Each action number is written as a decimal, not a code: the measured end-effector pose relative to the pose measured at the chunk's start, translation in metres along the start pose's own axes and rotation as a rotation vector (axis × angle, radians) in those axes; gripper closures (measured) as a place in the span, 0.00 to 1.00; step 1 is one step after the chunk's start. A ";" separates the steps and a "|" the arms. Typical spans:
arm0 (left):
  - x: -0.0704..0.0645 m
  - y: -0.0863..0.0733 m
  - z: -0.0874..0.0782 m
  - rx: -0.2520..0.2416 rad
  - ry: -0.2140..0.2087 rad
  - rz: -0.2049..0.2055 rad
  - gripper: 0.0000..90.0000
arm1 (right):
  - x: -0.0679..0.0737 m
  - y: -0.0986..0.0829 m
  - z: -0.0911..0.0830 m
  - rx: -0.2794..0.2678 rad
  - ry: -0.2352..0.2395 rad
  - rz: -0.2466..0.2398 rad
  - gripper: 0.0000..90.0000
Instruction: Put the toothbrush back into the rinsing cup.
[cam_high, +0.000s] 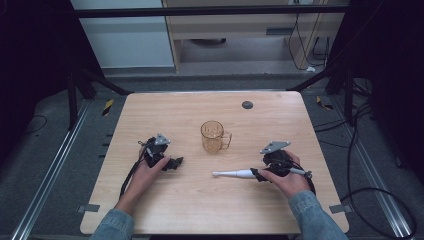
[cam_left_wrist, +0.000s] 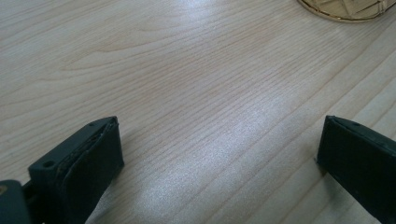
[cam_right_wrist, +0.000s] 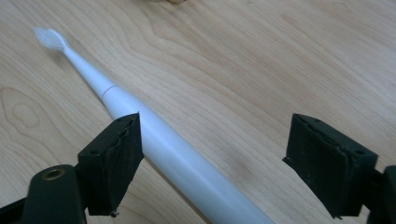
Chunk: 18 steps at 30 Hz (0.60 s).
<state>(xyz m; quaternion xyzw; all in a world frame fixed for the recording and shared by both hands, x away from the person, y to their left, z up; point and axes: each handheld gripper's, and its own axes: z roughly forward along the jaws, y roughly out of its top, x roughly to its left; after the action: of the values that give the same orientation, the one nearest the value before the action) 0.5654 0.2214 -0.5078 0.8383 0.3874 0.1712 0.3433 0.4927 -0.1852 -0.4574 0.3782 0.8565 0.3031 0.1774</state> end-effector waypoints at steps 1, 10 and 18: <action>0.000 0.000 0.000 0.000 0.000 0.001 0.00 | 0.002 0.002 0.002 0.001 0.020 -0.010 0.24; 0.000 0.000 0.000 0.000 -0.002 0.001 0.00 | 0.007 0.008 0.008 0.038 0.053 -0.045 0.29; 0.000 0.000 0.000 0.000 -0.003 0.001 0.00 | 0.009 0.015 0.016 0.065 0.079 -0.075 0.31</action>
<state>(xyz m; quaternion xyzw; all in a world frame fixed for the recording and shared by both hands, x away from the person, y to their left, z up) 0.5658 0.2214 -0.5078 0.8386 0.3867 0.1703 0.3438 0.5036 -0.1641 -0.4606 0.3389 0.8859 0.2831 0.1423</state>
